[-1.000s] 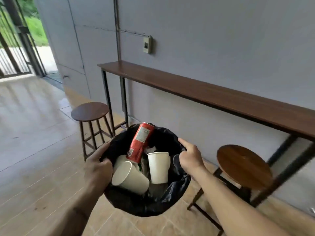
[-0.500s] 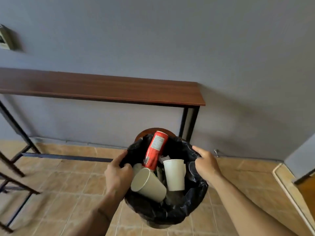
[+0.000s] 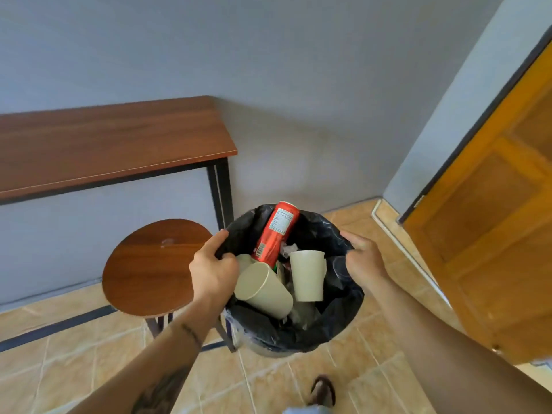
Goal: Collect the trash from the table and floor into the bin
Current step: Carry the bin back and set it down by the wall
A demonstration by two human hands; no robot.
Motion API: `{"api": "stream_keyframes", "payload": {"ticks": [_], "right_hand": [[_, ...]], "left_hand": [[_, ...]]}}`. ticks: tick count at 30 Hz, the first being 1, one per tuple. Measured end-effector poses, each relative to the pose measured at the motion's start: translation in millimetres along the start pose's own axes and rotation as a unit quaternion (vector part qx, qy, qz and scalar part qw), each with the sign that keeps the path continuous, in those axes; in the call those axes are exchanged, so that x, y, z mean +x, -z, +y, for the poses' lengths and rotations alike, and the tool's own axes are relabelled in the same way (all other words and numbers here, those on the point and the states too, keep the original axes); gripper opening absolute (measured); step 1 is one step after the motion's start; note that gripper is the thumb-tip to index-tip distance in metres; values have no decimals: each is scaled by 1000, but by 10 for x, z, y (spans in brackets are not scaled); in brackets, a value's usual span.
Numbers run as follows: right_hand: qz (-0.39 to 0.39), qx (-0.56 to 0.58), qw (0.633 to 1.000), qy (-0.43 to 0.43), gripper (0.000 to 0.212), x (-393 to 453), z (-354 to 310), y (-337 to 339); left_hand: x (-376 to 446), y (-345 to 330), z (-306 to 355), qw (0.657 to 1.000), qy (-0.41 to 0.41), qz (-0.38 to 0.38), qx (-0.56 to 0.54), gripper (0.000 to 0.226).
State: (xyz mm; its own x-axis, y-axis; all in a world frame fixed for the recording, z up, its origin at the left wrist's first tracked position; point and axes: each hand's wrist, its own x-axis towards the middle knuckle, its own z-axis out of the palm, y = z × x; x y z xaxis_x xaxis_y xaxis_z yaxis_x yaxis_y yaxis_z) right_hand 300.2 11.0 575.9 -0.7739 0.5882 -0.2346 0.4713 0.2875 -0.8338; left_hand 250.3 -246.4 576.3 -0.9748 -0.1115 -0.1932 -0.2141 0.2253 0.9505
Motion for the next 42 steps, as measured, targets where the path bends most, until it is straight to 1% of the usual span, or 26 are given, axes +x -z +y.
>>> {"api": "stream_keyframes", "payload": {"ticks": [3, 11, 13, 14, 16, 18, 21, 24, 26, 29, 33, 35, 39, 42], "right_hand": [[2, 8, 1000, -12, 62, 504, 182, 141], [-54, 6, 999, -1, 60, 2143, 560, 291], [-69, 3, 998, 3, 59, 2460, 607, 254], [-62, 5, 998, 12, 59, 2523, 572, 258], [-86, -20, 996, -1, 59, 3032, 730, 48], [-90, -14, 996, -8, 59, 3169, 813, -65], [-101, -18, 994, -30, 59, 3714, 1217, -475], [-108, -18, 992, -60, 59, 4171, 1730, -1008], [-111, -5, 991, -78, 58, 4444, 2102, -1373], [-118, 7, 990, -83, 51, 4828, 2653, -1892], [-155, 10, 985, -74, 53, 5249, 3272, -2466], [-176, 12, 982, -68, 56, 5395, 3477, -2672], [-186, 8, 981, -61, 58, 5585, 3675, -2968], [-206, 1, 977, -54, 61, 5629, 3721, -3128]], "left_hand": [[275, -493, 15, 1000, 5, -17, 12, 58], [968, -1773, -61, 998, 35, 19, 43, 58], [1133, -1976, -77, 997, 34, 23, 64, 56], [1173, -2008, -25, 997, 23, 16, 75, 56], [1545, -2295, -220, 993, 60, 44, 94, 55], [1664, -2371, -307, 993, 68, 41, 88, 55], [2181, -2667, -869, 990, 89, 47, 98, 55], [2672, -2921, -1520, 989, 112, 36, 91, 57], [2979, -3100, -2002, 988, 125, 42, 87, 53], [3372, -3344, -2719, 982, 155, 72, 86, 53], [3742, -3576, -3530, 980, 158, 90, 77, 57], [3895, -3658, -3830, 978, 164, 111, 66, 56], [4099, -3746, -4198, 973, 168, 146, 55, 53], [4181, -3741, -4362, 972, 172, 147, 60, 51]]}}
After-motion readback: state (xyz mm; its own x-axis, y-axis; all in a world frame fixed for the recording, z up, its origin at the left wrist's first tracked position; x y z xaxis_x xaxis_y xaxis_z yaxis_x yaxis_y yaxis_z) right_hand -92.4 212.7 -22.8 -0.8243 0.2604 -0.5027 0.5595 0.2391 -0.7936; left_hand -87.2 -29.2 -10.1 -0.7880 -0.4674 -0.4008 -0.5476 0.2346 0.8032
